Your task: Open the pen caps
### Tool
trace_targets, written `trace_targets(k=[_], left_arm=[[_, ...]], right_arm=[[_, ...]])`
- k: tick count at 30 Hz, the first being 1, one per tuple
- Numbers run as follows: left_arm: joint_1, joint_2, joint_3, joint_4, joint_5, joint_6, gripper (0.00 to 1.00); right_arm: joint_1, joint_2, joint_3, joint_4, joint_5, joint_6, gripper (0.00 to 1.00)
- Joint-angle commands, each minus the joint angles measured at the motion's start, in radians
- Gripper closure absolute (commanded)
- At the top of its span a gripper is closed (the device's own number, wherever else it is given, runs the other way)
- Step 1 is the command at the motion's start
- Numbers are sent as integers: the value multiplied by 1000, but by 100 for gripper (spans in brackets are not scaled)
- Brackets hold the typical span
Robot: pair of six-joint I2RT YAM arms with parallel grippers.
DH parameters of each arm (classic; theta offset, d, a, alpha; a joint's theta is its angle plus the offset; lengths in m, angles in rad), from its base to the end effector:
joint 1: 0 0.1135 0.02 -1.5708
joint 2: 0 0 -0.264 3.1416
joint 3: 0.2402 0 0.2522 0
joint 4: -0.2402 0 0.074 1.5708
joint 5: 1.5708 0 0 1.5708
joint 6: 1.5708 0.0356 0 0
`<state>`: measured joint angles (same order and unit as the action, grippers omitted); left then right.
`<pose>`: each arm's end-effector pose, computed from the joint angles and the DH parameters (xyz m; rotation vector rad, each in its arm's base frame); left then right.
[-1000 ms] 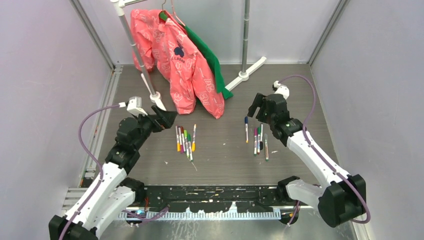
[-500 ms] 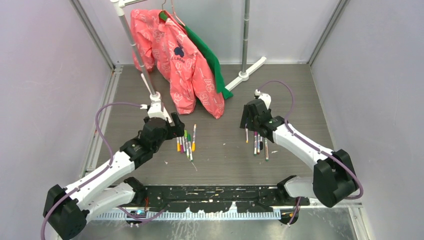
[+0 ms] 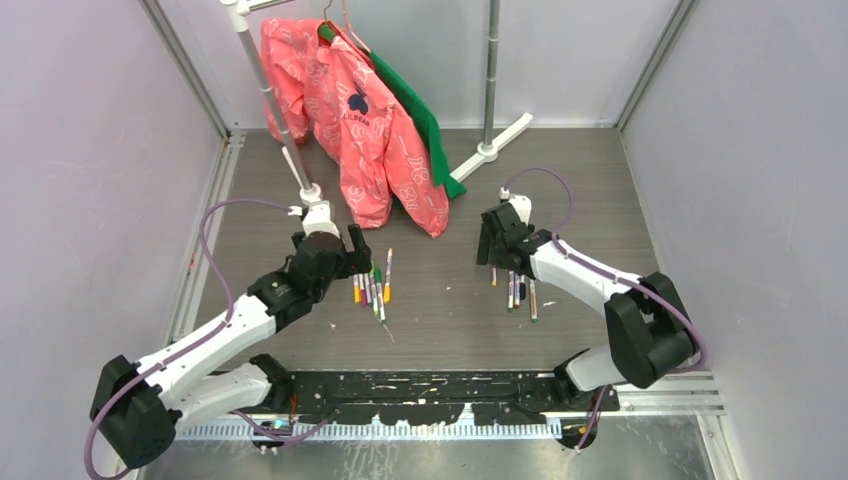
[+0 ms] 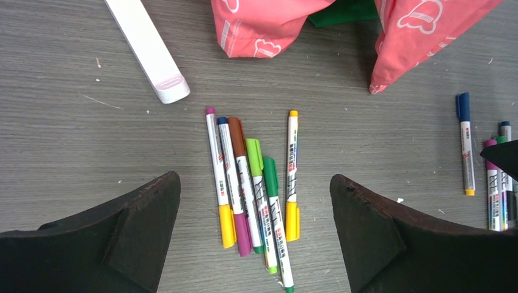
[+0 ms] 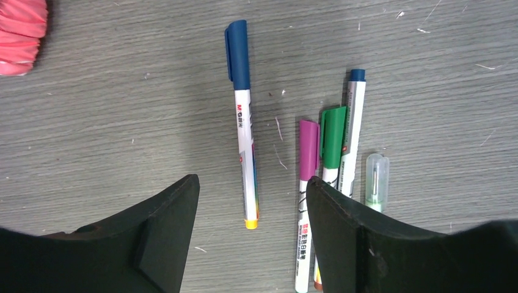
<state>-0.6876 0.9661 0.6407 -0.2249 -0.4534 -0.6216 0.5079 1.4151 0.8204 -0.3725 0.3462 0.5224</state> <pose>0.1734 -0.1222 0.2538 -0.1977 2.0668 -0.3249 0.2476 0.1240 0.1983 0.1513 2.4520 0.0030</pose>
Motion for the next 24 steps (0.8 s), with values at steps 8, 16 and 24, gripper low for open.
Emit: trace_targets(k=[8, 16, 24], left_arm=[[-9, 25, 36, 34, -37, -13, 9], [-10, 39, 32, 44, -38, -16, 9], [-10, 65, 37, 54, -22, -23, 9]], right_arm=[[5, 84, 53, 48, -2, -1, 37], [5, 136, 51, 76, -26, -5, 47], [4, 165, 30, 101, -50, 3, 56]])
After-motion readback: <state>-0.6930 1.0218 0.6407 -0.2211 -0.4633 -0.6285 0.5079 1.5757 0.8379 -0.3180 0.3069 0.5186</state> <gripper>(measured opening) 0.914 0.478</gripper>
